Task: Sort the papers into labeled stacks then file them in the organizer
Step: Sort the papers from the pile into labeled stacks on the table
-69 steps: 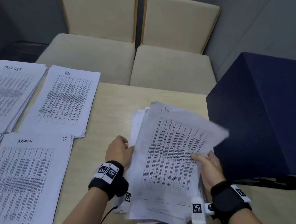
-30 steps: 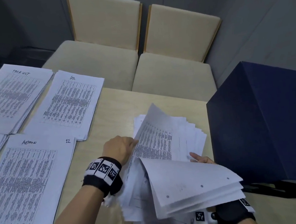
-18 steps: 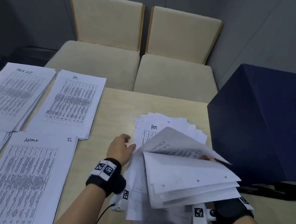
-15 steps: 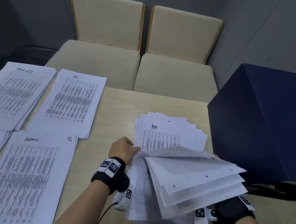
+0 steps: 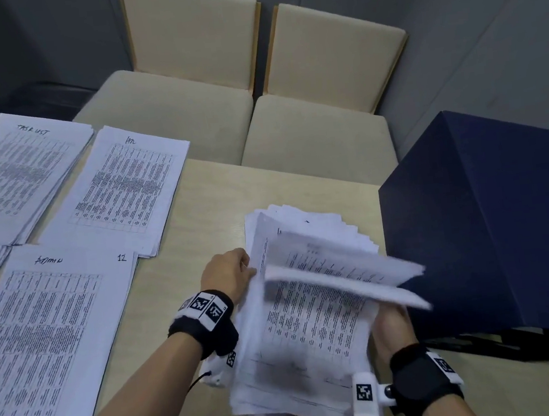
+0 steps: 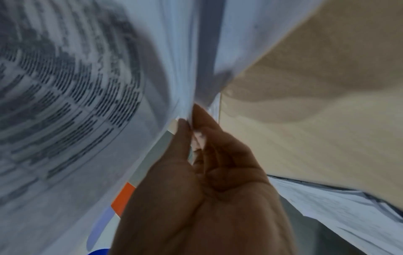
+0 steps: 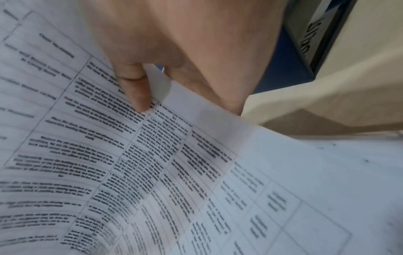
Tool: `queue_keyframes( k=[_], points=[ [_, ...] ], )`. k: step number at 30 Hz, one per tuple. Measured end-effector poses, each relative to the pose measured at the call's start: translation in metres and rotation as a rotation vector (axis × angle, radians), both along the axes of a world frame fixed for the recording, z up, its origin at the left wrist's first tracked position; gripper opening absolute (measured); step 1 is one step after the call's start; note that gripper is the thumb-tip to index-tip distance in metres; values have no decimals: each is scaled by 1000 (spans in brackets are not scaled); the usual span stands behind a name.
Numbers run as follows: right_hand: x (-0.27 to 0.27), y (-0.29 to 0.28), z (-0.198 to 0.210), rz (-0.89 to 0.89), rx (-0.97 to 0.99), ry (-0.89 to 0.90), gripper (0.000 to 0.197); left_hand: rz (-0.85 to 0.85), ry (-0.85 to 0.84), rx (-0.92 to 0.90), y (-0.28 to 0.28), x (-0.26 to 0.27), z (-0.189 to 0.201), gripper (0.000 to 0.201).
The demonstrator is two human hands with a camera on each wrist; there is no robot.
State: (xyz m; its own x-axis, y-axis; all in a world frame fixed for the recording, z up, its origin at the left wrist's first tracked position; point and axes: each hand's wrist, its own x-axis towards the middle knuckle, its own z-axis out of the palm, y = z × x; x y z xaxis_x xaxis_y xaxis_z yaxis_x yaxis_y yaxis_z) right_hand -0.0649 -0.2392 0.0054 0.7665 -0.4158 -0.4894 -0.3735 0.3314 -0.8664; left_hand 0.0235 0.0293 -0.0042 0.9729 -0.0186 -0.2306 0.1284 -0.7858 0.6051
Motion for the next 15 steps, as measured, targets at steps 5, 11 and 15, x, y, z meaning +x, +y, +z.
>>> queue_keyframes(
  k=[5, 11, 15],
  points=[
    [1, -7, 3, 30, 58, -1, 22, -10, -197, 58, 6, -1, 11, 27],
    [5, -7, -4, 31, 16, -5, 21, 41, -32, -826, 14, -6, 33, 20],
    [3, -3, 0, 38, 45, -10, 35, 182, -76, -846, 18, -1, 27, 36]
  ],
)
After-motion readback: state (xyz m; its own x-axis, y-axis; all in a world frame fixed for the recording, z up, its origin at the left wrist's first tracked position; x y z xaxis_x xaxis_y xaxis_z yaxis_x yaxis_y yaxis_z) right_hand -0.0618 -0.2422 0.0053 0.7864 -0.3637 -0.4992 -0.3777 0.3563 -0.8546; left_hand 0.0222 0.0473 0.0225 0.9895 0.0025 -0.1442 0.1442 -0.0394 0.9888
